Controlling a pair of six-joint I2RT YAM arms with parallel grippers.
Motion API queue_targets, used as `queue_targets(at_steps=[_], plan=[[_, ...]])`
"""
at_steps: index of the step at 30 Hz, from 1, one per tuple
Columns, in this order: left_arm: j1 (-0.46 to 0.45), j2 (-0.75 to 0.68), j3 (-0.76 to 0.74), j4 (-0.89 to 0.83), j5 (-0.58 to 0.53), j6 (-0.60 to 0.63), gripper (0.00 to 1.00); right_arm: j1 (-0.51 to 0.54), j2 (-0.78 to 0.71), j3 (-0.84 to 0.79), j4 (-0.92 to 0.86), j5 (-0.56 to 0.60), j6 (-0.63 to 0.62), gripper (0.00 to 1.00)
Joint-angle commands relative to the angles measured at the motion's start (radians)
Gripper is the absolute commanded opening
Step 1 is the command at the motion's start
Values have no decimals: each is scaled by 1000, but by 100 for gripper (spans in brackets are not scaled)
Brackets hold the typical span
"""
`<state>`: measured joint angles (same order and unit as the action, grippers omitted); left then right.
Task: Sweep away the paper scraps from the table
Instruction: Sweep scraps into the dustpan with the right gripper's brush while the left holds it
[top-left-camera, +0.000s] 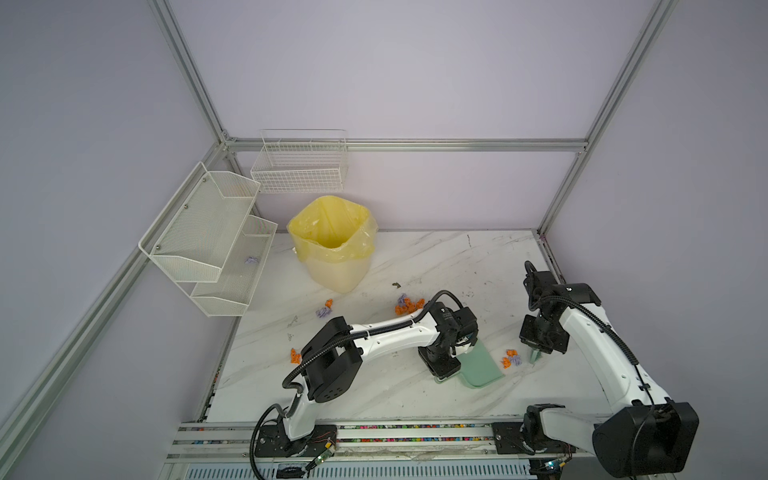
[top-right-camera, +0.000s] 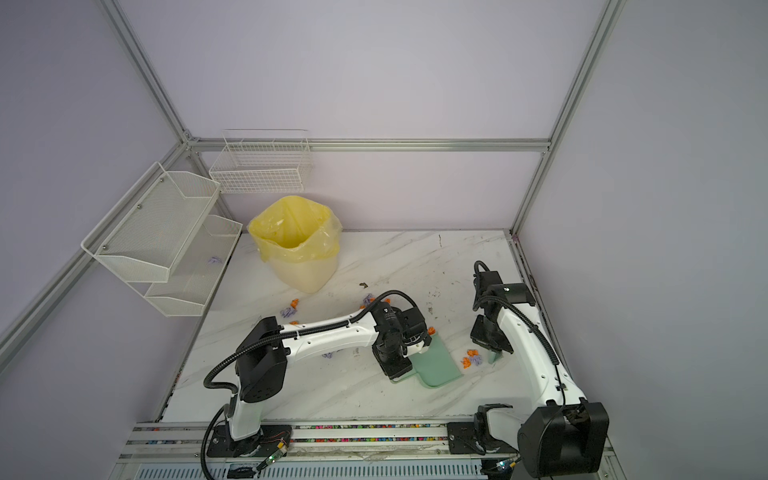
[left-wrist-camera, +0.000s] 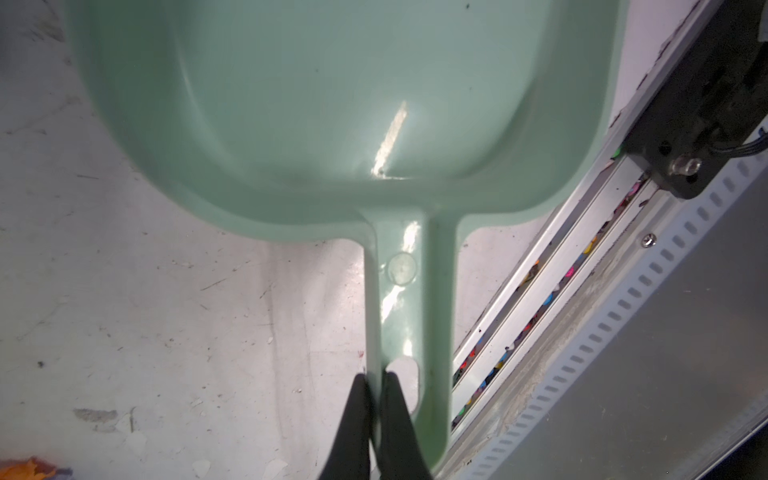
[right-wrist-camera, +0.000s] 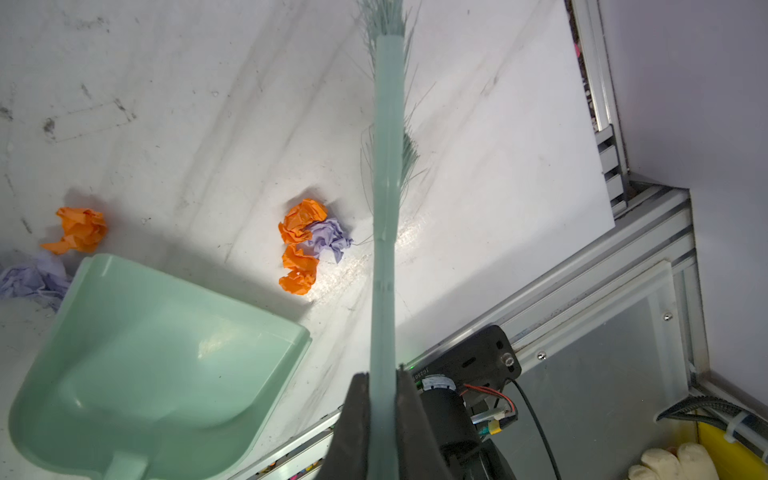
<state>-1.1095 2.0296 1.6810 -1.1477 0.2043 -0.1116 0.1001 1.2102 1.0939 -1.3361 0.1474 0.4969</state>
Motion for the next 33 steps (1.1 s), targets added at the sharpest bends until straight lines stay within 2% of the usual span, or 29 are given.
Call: queue_targets(at_steps=[1,4,7,15,33], plan=[[-6,-7,64,-17,46,20,0,51,13,-9,-34,-51,44,0],[-6,-1,58,-20,34,14,0,140,46,-5,-32,-46,85,0],[-6,22,73,-27,54,10,0,183,75,0,-29,-53,100,0],[0,63,122,-45,90,4,0,227,93,46,-27,-89,69,0],[58,140,226,-92,126,1,0,369,82,12,-23,-201,35,0]])
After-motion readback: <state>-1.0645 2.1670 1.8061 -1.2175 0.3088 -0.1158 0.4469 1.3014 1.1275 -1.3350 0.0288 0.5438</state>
